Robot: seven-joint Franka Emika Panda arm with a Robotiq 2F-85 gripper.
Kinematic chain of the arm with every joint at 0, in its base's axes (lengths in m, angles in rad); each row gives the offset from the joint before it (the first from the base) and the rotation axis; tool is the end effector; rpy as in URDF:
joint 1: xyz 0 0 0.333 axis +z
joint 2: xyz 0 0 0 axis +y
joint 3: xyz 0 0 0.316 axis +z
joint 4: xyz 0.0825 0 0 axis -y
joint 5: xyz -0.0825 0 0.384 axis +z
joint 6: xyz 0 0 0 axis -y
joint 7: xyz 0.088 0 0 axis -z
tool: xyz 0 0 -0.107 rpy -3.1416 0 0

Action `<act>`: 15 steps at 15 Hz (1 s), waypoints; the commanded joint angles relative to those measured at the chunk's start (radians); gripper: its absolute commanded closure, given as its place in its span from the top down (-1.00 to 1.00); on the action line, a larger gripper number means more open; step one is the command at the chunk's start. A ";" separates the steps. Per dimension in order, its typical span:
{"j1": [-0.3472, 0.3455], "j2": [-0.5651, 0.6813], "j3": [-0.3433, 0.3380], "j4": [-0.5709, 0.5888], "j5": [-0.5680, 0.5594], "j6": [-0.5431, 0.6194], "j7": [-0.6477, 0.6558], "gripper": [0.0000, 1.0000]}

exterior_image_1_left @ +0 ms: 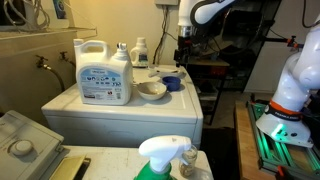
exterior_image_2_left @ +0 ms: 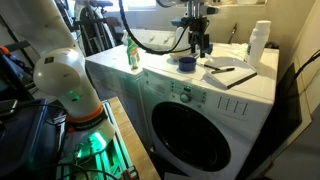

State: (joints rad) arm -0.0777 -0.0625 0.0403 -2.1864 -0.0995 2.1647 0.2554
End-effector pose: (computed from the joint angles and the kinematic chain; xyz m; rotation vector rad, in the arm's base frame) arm 0.5246 -0.0234 0.4188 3.0377 -0.3644 0.0762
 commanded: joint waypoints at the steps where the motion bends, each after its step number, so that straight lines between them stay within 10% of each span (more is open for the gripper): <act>1: -0.002 0.064 -0.047 0.004 -0.008 0.105 -0.033 0.99; 6: 0.000 0.145 -0.084 0.029 0.023 0.186 -0.073 -0.03; 12: 0.012 0.157 -0.078 0.047 0.083 0.187 -0.144 -0.33; 15: 0.015 0.162 -0.080 0.051 0.096 0.181 -0.161 -0.99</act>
State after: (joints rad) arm -0.0660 0.0890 -0.0317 -2.1439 -0.0303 2.3578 0.1307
